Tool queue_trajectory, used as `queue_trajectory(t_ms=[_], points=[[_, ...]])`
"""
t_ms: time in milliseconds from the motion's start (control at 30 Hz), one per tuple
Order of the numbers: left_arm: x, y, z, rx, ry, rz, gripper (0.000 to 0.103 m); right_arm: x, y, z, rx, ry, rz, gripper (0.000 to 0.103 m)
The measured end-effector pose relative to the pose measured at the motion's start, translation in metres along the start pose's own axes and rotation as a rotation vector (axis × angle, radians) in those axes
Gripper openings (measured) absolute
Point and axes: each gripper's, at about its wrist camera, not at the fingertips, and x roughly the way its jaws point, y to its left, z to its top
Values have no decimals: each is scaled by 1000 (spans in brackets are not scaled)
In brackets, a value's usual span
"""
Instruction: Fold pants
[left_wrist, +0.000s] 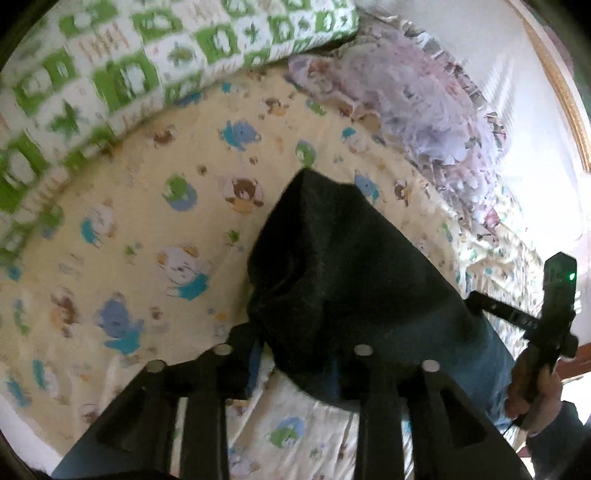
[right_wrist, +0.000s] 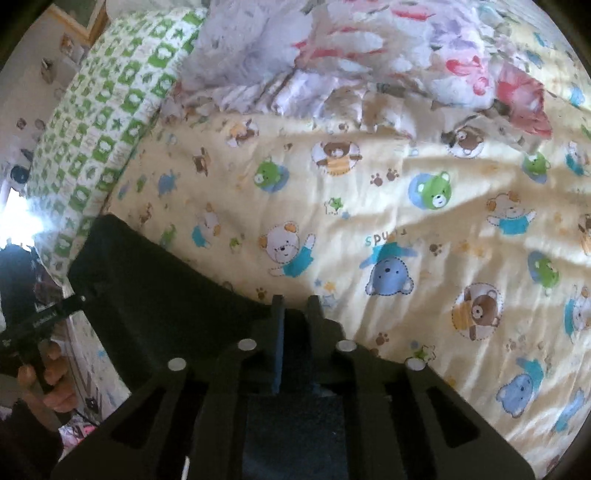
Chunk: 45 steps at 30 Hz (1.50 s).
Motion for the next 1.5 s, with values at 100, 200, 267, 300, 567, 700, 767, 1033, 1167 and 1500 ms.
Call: queue_trajectory(t_ms=[100,200,267,300,567,700,767,1033,1167,1500], points=[[-23,2,3,21,-15,26,56,-29,-8,-4,38,-43,27,29],[-52,-1,9,50,-81,89,56,-60,-23,-17,97,-97,54,42],[-70,-8,14,62,-114,64,56,-79,-34,-31,138,-125,62,43],[-73,-12,15,70,-119,56,56,-84,-37,-37,151,-133,60,43],[-52,-115,17,260,-60,-113,56,-130,-67,-98,272,-185,25,43],[-30,-172,3,368,6,-189,56,-148,-82,-130,342,-211,-2,43],[-20,-199,-5,425,40,-225,56,-158,-91,-148,383,-225,-17,43],[13,-314,-53,691,196,-352,58,-200,-124,-219,540,-294,-86,43],[28,-370,-81,846,275,-392,59,-222,-146,-263,656,-346,-124,43],[70,-492,-145,1189,436,-437,60,-244,-190,-323,898,-451,-158,49]])
